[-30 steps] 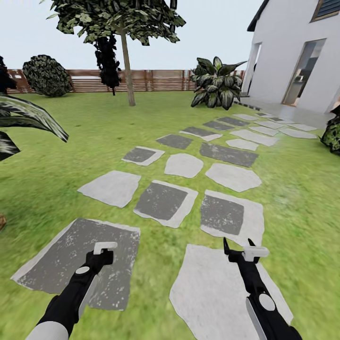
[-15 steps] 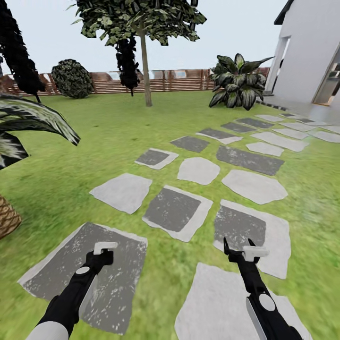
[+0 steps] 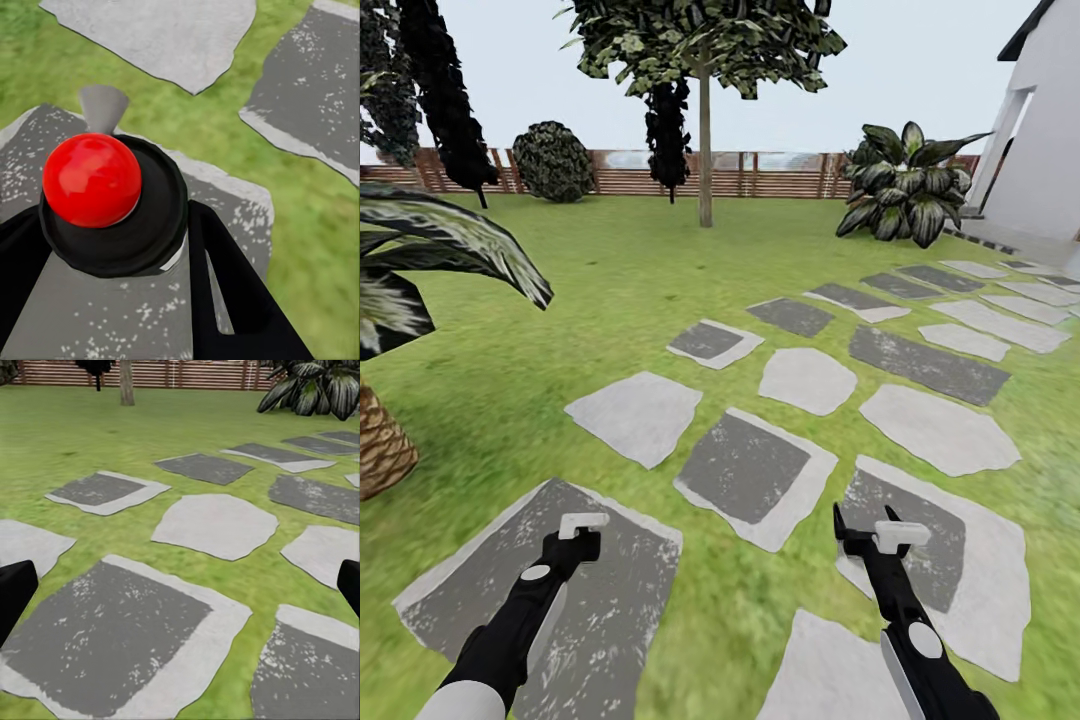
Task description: In the garden, pick up the pesticide atomizer on the floor and spray pesticide onto both trees until each tree trunk is fully covered.
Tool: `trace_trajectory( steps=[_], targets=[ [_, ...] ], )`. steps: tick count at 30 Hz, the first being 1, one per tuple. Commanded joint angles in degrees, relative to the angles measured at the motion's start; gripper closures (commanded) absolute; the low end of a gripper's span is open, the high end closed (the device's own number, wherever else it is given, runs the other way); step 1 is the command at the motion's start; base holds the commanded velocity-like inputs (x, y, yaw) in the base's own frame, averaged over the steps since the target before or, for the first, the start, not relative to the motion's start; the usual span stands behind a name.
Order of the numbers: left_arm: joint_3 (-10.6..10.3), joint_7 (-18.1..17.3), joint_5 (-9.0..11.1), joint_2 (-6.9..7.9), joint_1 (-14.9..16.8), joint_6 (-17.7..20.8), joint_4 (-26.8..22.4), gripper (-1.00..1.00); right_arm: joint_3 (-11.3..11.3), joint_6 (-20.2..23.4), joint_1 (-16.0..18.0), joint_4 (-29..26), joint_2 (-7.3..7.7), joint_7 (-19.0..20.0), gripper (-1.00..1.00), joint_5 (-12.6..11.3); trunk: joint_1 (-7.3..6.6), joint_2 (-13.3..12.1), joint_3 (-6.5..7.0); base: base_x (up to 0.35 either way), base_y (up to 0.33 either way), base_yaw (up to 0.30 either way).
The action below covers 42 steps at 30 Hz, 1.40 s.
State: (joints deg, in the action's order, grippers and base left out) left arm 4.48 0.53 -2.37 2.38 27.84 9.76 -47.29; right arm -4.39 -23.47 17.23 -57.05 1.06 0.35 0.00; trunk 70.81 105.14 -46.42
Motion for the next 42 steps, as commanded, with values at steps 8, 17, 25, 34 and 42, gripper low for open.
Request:
trace_trajectory(
  steps=[8,17,25,34,42],
  targets=[
    [0.0,0.0,0.0,0.00,0.0,0.0,0.0,1.00,0.0,0.0,0.0,0.0,0.00,0.0,-1.00,0.0,0.00,0.0,0.56,0.336,-0.146,0.170],
    [0.0,0.0,0.0,0.00,0.0,0.0,0.0,1.00,0.0,0.0,0.0,0.0,0.03,0.0,-1.00,0.0,0.00,0.0,1.20,0.326,-0.167,0.153],
    [0.0,0.0,0.0,0.01,0.0,0.0,0.1,1.00,0.0,0.0,0.0,0.1,-0.01,0.0,-1.00,0.0,0.00,0.0,1.57,0.326,-0.168,0.059],
    [0.1,0.0,0.0,0.03,0.0,0.0,0.1,1.00,-0.3,-7.0,-0.4,25.5,0.16,-0.2,-1.00,0.0,0.00,0.0,1.61,0.326,-0.168,0.002],
    [0.1,-0.1,0.0,0.08,0.0,0.0,-0.4,1.00,-0.3,-27.5,-0.4,44.2,0.14,-0.1,-1.00,0.1,0.00,0.0,1.61,0.335,-0.063,0.000]
  ],
)
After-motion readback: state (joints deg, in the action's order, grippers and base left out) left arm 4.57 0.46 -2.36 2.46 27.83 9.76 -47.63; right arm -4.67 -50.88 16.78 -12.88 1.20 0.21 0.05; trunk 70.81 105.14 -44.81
